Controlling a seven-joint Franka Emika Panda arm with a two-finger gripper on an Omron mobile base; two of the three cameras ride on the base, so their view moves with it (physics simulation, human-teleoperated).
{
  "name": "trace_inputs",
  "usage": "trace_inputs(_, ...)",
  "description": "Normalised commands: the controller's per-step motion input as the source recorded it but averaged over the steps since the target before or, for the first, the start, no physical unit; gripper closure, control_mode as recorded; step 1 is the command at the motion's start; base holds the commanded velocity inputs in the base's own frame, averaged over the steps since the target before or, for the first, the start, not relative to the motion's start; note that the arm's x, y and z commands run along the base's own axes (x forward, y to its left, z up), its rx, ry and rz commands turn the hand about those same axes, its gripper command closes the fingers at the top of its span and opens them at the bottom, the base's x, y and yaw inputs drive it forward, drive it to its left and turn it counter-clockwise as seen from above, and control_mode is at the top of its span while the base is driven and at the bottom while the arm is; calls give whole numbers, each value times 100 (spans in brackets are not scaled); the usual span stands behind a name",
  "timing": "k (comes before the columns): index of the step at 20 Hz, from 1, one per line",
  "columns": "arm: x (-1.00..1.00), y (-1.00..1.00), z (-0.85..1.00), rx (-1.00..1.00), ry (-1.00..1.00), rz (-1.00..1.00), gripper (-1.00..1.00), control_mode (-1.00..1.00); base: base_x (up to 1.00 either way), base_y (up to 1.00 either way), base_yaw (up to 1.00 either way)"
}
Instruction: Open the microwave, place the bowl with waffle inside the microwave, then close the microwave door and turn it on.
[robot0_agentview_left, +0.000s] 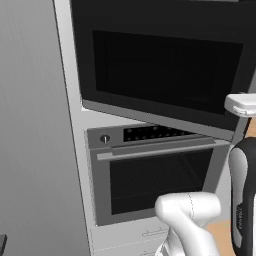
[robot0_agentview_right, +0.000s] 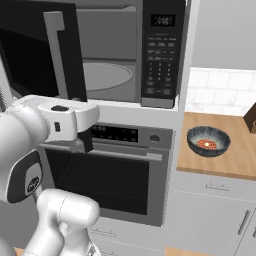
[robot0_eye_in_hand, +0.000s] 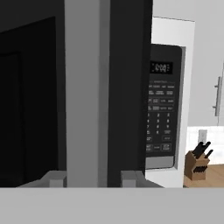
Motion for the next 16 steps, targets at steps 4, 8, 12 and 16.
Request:
trace_inputs(4,-48,0,0,-3,5,0,100,-100,0,0,0)
trace_inputs(8,-51,0,-1,-4,8,0,100,-100,0,0,0)
trace_inputs(12,-42,0,0,-3,6,0,100,-100,0,0,0)
trace_inputs(16,-44,7,0,-3,1,5,100,-100,0,0,0)
